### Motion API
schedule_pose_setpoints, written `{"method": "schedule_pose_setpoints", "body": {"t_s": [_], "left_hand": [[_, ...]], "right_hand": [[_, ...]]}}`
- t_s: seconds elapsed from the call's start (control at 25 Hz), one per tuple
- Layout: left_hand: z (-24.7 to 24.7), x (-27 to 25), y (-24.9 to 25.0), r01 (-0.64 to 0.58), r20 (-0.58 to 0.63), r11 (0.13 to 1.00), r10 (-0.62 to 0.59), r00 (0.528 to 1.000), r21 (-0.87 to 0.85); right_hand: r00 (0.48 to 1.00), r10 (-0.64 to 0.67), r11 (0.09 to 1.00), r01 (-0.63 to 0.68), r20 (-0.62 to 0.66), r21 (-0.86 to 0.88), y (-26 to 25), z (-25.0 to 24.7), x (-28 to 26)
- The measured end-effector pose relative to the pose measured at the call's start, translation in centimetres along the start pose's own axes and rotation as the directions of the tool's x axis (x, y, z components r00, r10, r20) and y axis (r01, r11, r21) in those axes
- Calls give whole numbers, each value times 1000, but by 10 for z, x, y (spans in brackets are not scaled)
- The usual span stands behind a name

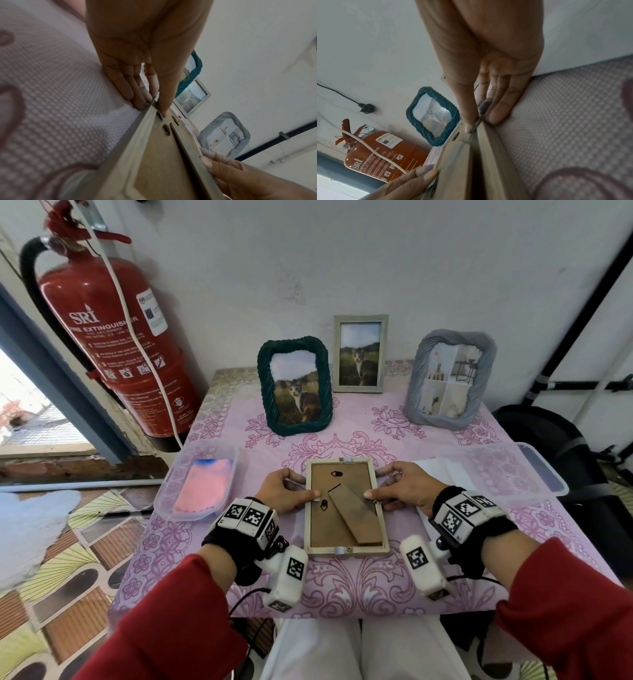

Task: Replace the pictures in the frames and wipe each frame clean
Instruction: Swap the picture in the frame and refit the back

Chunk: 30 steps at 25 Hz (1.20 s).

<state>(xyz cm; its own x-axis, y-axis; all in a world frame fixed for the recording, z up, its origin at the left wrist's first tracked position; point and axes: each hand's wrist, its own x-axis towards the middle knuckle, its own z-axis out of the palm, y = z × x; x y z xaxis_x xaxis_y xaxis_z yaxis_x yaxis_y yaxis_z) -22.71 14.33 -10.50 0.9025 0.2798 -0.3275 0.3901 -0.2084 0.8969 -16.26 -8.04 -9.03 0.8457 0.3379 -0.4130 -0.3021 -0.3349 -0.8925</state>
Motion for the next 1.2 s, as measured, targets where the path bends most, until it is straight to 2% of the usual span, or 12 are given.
{"method": "schedule_pose_setpoints", "body": {"t_s": [0.28, 0.56, 0.64, 0.72, 0.8, 0.84, 0.92, 1.0, 1.2], "left_hand": [[0, -2, 0, -3, 7, 1000, 3, 1000, 20], [-5, -25, 6, 17, 110, 1000, -17, 994, 0], [-6, -33, -1, -33, 169, 998, 23, 985, 57], [-6, -39, -8, -77, 240, 968, 18, 971, 240], [-3, -40, -10, -124, 265, 912, 17, 964, 390], [-1, -40, -11, -143, 262, 894, 29, 965, 426], [3, -39, -11, -149, 238, 873, 40, 971, 465], [5, -38, -10, -136, 223, 847, 22, 974, 513], [5, -42, -9, -143, 224, 824, 20, 974, 548]], "right_hand": [[1000, 2, 1000, -2, -18, -7, -3, 1, -1], [999, -43, 999, 42, -30, -29, 4, 2, -2], [998, -46, 996, 43, -47, -73, 4, 5, -3], [990, -90, 981, 69, -108, -181, 2, 9, -4], [955, -248, 887, 157, -161, -434, -3, 11, -4], [929, -338, 807, 205, -149, -553, -7, 13, -4], [891, -447, 682, 283, -78, -675, -18, 18, -3], [886, -464, 601, 315, 0, -735, -28, 24, 2], [924, -347, 409, 306, 163, -860, -36, 30, 15]]}}
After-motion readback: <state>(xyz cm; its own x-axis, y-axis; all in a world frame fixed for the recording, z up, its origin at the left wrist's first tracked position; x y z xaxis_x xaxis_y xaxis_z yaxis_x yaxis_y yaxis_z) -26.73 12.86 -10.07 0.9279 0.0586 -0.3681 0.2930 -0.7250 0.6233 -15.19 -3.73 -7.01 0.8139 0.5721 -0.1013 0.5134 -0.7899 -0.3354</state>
